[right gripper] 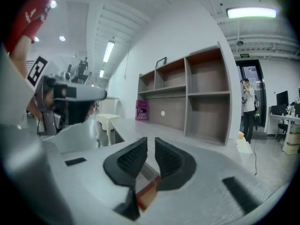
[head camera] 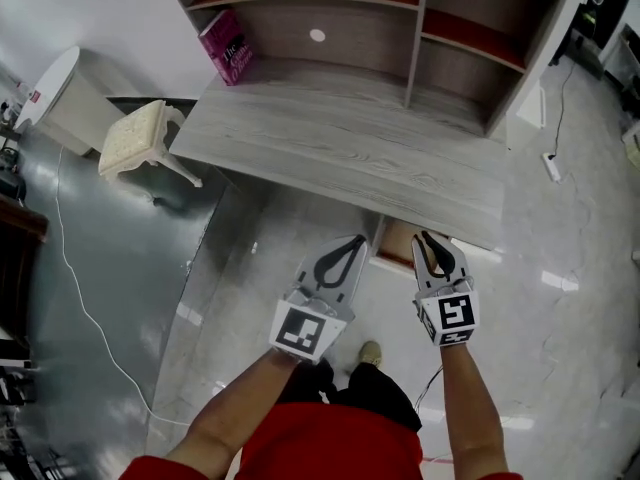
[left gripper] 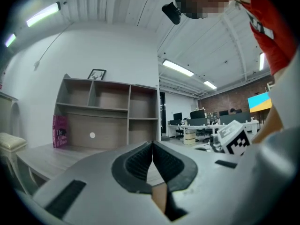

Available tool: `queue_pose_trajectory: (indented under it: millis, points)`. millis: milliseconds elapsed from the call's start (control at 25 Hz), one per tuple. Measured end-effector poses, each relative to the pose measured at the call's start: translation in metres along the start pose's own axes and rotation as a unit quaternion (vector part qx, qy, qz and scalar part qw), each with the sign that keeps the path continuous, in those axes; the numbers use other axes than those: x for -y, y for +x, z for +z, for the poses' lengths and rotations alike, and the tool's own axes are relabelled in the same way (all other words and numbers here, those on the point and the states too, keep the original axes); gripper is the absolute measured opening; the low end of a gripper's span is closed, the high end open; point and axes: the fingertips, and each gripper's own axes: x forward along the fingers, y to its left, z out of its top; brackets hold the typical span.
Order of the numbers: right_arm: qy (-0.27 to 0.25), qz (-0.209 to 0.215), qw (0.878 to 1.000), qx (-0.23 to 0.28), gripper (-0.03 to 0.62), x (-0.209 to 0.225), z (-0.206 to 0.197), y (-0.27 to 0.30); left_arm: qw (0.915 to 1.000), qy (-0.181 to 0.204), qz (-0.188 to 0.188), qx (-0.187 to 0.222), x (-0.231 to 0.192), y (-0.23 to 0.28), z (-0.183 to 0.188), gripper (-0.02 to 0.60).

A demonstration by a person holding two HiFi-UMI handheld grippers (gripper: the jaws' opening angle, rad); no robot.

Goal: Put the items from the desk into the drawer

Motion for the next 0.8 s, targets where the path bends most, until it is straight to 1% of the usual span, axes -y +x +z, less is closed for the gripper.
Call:
queue_pose_trajectory:
  millis: [120, 240, 320, 440, 600, 800]
  points:
    - [-0.001, -0.007, 0.999, 0.045, 0.040, -0.011, 0.049, -0.012, 0.9998, -0.004, -0.010, 0.014, -0.005, -0.007, 0.021, 0.008]
    - [-0.002, -0.007, 0.996, 0.087, 0.020, -0.029, 0.097, -0.026, 0.9989, -0.005, -0.032, 0.034, -0.005, -0.016, 0.047, 0.008]
    - [0.003, -0.006, 0.994, 0.113, 0.006, -0.041, 0.125, -0.035, 0.9978, -0.001, -0.047, 0.047, -0.004, -0.022, 0.065, 0.008]
    - [0.015, -0.006, 0.989, 0.147, 0.006, -0.055, 0.161, -0.047, 0.9956, 0.003, -0.067, 0.066, -0.002, -0.030, 0.088, 0.008]
    - [0.025, -0.013, 0.984, 0.177, 0.005, -0.070, 0.194, -0.065, 0.9925, -0.006, -0.092, 0.080, 0.001, -0.044, 0.114, 0.008]
    - [0.023, -0.010, 0.983, 0.184, 0.005, -0.087, 0.208, -0.083, 0.9887, 0.006, -0.117, 0.093, 0.007, -0.058, 0.135, 0.008]
